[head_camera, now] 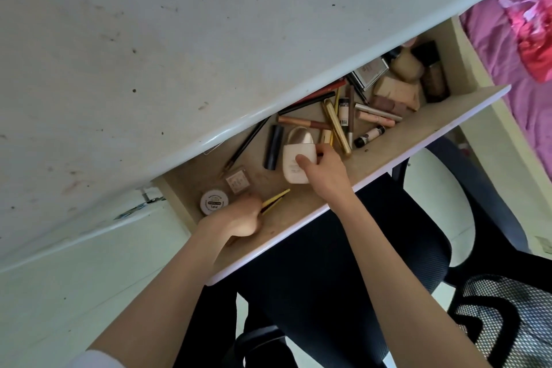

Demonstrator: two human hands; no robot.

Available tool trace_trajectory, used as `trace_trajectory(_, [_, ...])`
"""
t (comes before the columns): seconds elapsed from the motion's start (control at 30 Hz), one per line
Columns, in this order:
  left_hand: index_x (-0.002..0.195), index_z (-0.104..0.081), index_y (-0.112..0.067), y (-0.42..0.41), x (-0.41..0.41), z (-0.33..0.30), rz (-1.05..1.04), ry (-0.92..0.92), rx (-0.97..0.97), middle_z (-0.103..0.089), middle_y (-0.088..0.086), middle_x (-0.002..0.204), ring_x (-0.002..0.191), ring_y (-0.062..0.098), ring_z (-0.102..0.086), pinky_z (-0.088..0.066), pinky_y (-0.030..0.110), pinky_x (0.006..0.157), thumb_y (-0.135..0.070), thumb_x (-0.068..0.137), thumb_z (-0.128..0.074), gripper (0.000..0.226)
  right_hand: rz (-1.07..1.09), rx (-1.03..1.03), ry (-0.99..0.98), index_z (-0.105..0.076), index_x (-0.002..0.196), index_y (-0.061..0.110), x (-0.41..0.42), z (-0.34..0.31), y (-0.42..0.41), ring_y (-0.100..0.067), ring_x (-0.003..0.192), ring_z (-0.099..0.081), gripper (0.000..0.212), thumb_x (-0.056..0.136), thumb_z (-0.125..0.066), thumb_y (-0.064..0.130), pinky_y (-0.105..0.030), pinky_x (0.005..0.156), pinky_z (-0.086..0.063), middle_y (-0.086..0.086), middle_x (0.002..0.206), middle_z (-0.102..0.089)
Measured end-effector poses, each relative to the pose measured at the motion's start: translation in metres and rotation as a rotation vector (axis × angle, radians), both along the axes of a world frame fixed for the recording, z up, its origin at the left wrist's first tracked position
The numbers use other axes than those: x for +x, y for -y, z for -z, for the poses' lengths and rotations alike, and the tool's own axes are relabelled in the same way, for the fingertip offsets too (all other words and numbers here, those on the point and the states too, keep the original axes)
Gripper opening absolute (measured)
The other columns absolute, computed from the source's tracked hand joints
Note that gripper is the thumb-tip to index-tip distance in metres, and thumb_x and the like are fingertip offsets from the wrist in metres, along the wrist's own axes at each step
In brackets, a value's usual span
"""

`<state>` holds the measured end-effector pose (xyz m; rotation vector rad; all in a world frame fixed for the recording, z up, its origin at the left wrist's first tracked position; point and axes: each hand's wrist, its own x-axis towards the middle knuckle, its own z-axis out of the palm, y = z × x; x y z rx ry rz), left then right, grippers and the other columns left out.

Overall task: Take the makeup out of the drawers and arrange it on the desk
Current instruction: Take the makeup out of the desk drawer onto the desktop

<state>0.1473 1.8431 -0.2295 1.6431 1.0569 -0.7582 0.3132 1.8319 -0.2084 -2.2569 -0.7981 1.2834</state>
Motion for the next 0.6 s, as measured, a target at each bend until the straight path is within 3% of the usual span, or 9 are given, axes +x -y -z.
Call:
trace_trajectory(0.13, [0.107,-0.045,-0.011,-0.006,0.000,-0.004,0.004,-0.023,-0.054,-0.045,-0.001,0.083,0.078,0.015,-0.049,-0.038,0.024,0.063,-0.027,0.095,-0.043,0.020,0.001,0.057,0.039,-0.043,0.128,0.013,0.001,-0.014,0.007,-0.014,0.096,-0.051,0.044,0.090,-0.057,0.030,-0.025,0.076,-0.041,0.000,0.109,-0.053])
trace_trajectory(0.2, [0.096,-0.045,-0.015,-0.008,0.000,-0.006,-0.004,-0.025,-0.065,-0.046,-0.002,0.079,0.069,0.012,-0.048,-0.036,0.022,0.054,-0.027,0.093,-0.047,0.013,0.007,0.084,0.049,-0.044,0.128,0.014,0.002,-0.019,0.012,-0.014,0.096,-0.051,0.044,0.090,-0.058,0.031,-0.023,0.074,-0.042,0.001,0.108,-0.053])
trace_trajectory(0.27, [0.090,-0.044,-0.017,-0.010,-0.002,-0.007,-0.020,-0.013,-0.081,-0.048,-0.001,0.078,0.065,0.012,-0.049,-0.037,0.022,0.052,-0.028,0.091,-0.051,0.013,0.028,0.126,0.067,-0.045,0.127,0.014,0.003,-0.024,0.017,-0.012,0.096,-0.052,0.044,0.089,-0.059,0.031,-0.014,0.067,-0.042,0.003,0.109,-0.054])
trace_trajectory(0.37, [0.088,-0.042,-0.020,-0.011,-0.004,-0.011,-0.032,0.002,-0.086,-0.049,0.001,0.079,0.066,0.013,-0.050,-0.039,0.023,0.053,-0.030,0.090,-0.050,0.013,0.128,0.248,0.065,-0.049,0.121,0.018,0.001,-0.032,0.024,-0.008,0.094,-0.056,0.037,0.088,-0.061,0.030,-0.012,0.062,-0.045,0.007,0.106,-0.057])
trace_trajectory(0.5, [0.082,-0.042,-0.024,-0.008,-0.005,-0.032,-0.112,0.159,-0.049,-0.050,-0.001,0.077,0.065,0.011,-0.049,-0.040,0.019,0.056,-0.026,0.096,-0.040,0.014,0.284,0.390,-0.076,-0.050,0.113,0.023,-0.001,-0.046,0.033,-0.006,0.098,-0.060,0.027,0.088,-0.060,0.026,-0.014,0.066,-0.051,0.006,0.107,-0.061])
trace_trajectory(0.6, [0.099,-0.055,-0.027,-0.018,-0.013,-0.068,-0.394,0.362,-0.272,-0.059,-0.005,0.078,0.069,0.006,-0.057,-0.046,0.017,0.065,-0.023,0.097,-0.041,0.015,0.385,0.431,-0.198,-0.051,0.114,0.020,-0.001,-0.055,0.025,-0.009,0.096,-0.061,0.027,0.089,-0.058,0.025,-0.020,0.069,-0.052,0.007,0.103,-0.061])
